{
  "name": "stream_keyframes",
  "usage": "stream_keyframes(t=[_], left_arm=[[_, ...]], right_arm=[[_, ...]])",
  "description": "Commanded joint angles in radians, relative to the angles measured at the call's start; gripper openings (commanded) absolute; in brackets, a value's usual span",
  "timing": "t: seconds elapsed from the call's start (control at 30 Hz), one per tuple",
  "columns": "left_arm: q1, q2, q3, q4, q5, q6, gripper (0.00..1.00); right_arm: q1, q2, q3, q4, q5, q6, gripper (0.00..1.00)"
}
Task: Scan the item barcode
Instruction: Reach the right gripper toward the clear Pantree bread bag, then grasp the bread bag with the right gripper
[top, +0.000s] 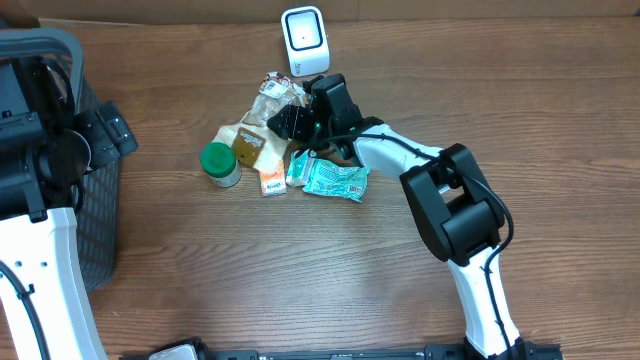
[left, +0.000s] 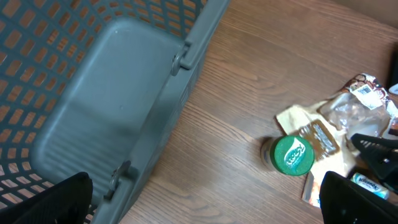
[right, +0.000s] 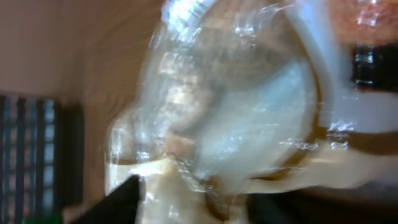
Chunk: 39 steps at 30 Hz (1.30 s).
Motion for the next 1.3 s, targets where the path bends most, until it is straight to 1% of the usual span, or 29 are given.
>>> stream_keyframes(t=[0.0,0.1,0.3,0.47,0.6,0.77,0.83,1.0,1.27], left_arm=[[0.005,-0.011,0.012,0.001,0.004,-0.010,1.00],[0.005,-0.011,0.012,0.001,0.004,-0.010,1.00],[0.005,-0.011,0.012,0.001,0.004,-0.010,1.00],[0.005,-0.011,0.012,0.001,0.004,-0.010,1.00],[0.005,-0.011,0.012,0.001,0.004,-0.010,1.00],[0.005,-0.011,0.012,0.001,0.004,-0.010,1.00],[0.005,-0.011,0.012,0.001,0.004,-0.010,1.00],[0.005,-0.011,0.012,0.001,0.004,-0.010,1.00],[0.005,-0.011,0.012,0.001,0.004,-0.010,1.00]], right_arm=[[0.017,0.081,-0.012,0.010,0.017,0.048,0.31],[0.017,0.084,-0.012,0.010,0.008,0.048,0.04],[0.006,0.072,-0.012,0.012,-0.068,0.043,0.04],[-0.001,-0.002,-0.012,-0.030,-0.127,0.005,0.04],[-0.001,-0.114,-0.011,-0.159,-0.121,-0.049,0.04],[-0.001,-0.256,-0.011,-0.374,-0.089,-0.123,0.04],[-0.001,-0.289,-0.012,-0.437,-0.089,-0.126,0.04],[-0.001,-0.348,-0.011,-0.586,-0.146,-0.197,0.04],[-0.003,-0.389,-0.011,-0.856,-0.155,-0.397,0.04]])
